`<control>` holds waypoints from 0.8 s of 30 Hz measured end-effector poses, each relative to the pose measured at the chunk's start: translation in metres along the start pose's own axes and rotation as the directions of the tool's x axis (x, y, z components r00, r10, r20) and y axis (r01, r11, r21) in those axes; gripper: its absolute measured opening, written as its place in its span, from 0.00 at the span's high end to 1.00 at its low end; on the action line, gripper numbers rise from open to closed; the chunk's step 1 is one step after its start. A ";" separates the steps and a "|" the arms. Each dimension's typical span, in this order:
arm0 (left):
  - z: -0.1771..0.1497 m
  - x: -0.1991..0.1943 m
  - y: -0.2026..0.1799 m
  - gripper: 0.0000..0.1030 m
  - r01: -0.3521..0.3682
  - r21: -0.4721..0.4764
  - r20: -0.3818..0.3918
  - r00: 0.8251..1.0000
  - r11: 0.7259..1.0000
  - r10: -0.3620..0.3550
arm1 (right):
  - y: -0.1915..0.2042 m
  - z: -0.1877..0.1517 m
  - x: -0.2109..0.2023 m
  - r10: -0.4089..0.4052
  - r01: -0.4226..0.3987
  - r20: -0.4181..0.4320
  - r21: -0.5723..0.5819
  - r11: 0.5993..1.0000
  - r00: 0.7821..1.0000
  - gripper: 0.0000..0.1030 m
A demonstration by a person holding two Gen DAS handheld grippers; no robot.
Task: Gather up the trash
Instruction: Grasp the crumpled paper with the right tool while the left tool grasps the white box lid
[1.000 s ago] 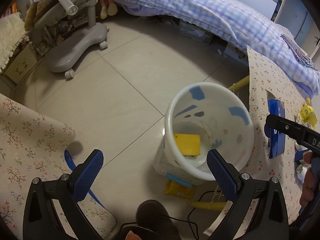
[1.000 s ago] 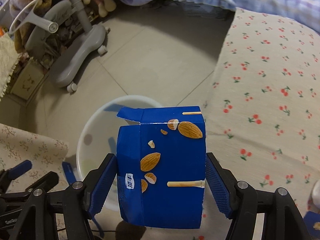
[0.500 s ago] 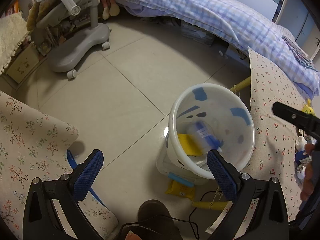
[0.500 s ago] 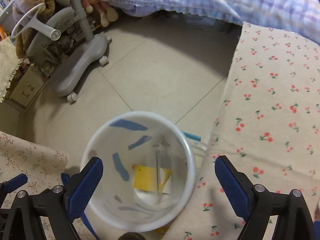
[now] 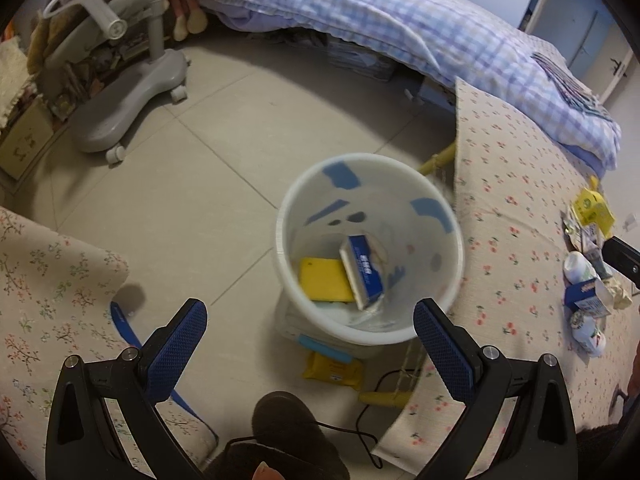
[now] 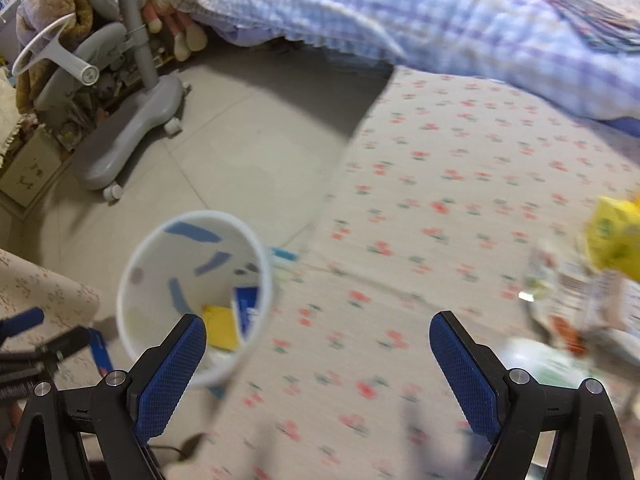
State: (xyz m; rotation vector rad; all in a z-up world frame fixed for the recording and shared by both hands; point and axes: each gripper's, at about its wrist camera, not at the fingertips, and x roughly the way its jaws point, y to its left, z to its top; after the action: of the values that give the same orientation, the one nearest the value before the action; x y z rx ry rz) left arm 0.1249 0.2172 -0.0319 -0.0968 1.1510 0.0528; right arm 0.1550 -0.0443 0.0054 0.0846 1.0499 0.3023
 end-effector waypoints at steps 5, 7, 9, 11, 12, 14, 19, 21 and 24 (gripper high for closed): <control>0.001 -0.007 -0.025 0.00 0.037 0.024 0.001 0.999 0.999 -0.037 | -0.045 -0.016 -0.027 -0.044 0.044 0.008 0.035 0.998 0.999 0.09; 0.001 -0.012 -0.036 0.00 0.051 0.033 0.007 0.999 0.998 -0.052 | -0.064 -0.022 -0.037 -0.059 0.058 0.010 0.056 0.997 0.998 0.09; 0.002 -0.014 -0.046 0.00 0.064 0.041 0.007 0.998 0.997 -0.064 | -0.081 -0.028 -0.045 -0.076 0.075 0.009 0.079 0.994 0.997 0.09; 0.001 -0.016 -0.057 0.00 0.075 0.050 0.002 0.997 0.996 -0.075 | -0.101 -0.034 -0.054 -0.094 0.093 0.010 0.111 0.990 0.995 0.09; 0.001 -0.017 -0.062 0.00 0.081 0.056 -0.001 0.997 0.995 -0.081 | -0.109 -0.036 -0.057 -0.102 0.100 0.010 0.125 0.987 0.995 0.09; 0.000 -0.018 -0.076 0.00 0.093 0.071 -0.007 0.996 0.993 -0.093 | -0.129 -0.041 -0.066 -0.121 0.118 0.010 0.156 0.981 0.993 0.09; -0.001 -0.017 -0.111 0.00 0.118 0.115 -0.027 0.993 0.986 -0.115 | -0.177 -0.053 -0.084 -0.170 0.163 0.010 0.234 0.958 0.985 0.09; -0.002 -0.015 -0.126 0.00 0.127 0.134 -0.039 0.992 0.983 -0.123 | -0.194 -0.058 -0.089 -0.186 0.179 0.003 0.267 0.947 0.982 0.09; -0.002 -0.012 -0.148 0.00 0.142 0.158 -0.056 0.989 0.977 -0.134 | -0.218 -0.065 -0.091 -0.198 0.192 -0.014 0.315 0.930 0.980 0.09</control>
State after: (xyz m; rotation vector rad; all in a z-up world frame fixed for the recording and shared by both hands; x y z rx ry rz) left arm 0.1313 0.0695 -0.0145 -0.0340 1.1869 -0.1664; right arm 0.1021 -0.2834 0.0034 0.2677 1.0728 -0.0494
